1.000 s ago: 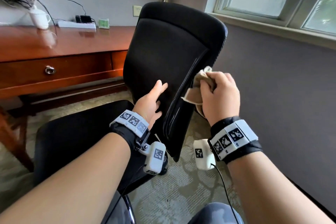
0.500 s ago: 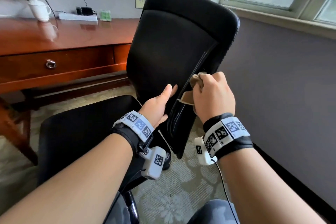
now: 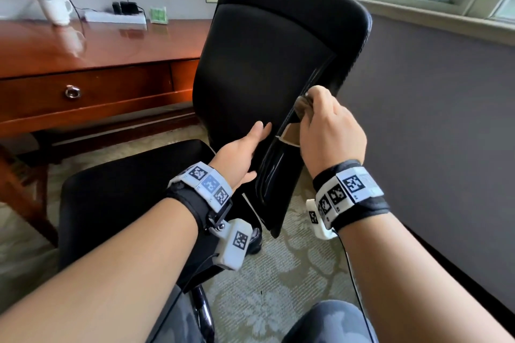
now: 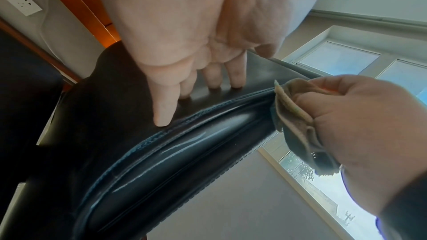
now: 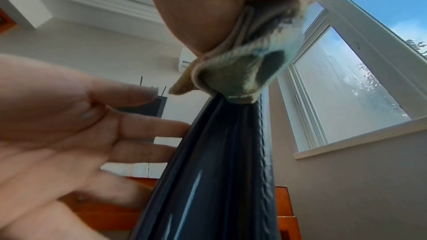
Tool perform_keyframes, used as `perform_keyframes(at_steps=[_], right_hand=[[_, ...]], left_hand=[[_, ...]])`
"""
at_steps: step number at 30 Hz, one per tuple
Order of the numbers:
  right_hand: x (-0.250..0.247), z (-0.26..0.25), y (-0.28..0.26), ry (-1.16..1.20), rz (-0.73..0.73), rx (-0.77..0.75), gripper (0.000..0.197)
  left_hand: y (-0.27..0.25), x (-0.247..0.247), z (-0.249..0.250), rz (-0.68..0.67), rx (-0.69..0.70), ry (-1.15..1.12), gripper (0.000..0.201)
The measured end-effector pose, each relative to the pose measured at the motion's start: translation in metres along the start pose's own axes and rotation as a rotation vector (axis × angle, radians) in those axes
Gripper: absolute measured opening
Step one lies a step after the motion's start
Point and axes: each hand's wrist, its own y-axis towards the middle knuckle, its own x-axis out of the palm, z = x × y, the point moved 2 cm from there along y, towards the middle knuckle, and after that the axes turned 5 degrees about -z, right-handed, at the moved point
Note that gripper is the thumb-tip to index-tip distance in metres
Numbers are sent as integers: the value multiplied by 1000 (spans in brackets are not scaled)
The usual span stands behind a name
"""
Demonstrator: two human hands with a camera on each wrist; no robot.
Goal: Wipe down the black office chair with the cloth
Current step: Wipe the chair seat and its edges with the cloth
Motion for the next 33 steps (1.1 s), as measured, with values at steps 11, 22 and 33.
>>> perform_keyframes(at_steps=[11,22,33], right_hand=[[14,0,-29,-36,-315,3,31],[34,4,-36,49,-196,38,53],[-10,5,-18,173,-147,93,20]], left_hand=[[-3,4,3,48,22,44,42],[-6,-2,4,73,26,220,40],[2,-8,3,61,12,333,32]])
